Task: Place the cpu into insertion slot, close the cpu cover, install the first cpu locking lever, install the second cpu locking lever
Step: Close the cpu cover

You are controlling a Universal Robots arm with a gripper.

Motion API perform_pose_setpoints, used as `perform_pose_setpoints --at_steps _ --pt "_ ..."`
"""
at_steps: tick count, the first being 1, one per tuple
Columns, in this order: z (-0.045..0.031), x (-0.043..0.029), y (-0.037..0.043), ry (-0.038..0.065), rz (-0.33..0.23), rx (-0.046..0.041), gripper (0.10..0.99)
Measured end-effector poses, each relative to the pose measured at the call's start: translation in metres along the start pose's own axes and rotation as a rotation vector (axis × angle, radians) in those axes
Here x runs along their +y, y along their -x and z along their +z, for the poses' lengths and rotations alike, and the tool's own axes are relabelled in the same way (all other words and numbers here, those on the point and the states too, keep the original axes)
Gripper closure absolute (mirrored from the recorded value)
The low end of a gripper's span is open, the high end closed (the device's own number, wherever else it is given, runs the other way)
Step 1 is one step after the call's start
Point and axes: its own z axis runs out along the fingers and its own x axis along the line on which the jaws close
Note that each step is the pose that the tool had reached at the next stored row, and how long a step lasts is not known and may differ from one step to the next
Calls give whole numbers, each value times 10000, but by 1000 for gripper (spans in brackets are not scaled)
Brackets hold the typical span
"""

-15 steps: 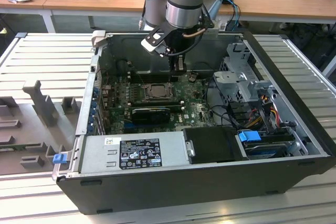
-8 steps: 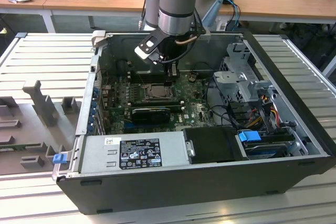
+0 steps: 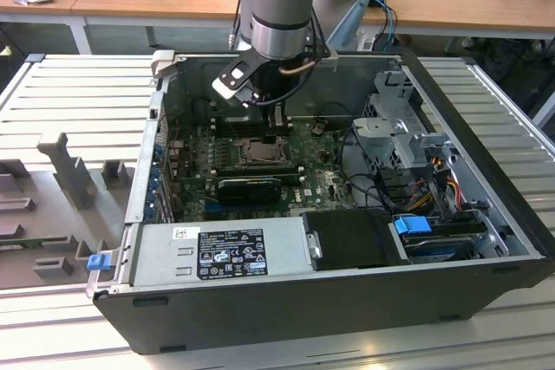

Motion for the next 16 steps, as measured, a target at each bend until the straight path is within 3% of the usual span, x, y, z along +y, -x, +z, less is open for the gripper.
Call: perform_pose_setpoints --at_steps 7,16 --pt "5 -104 -6 0 -7 -1 980" --pt "5 -140 -8 0 -7 0 980"
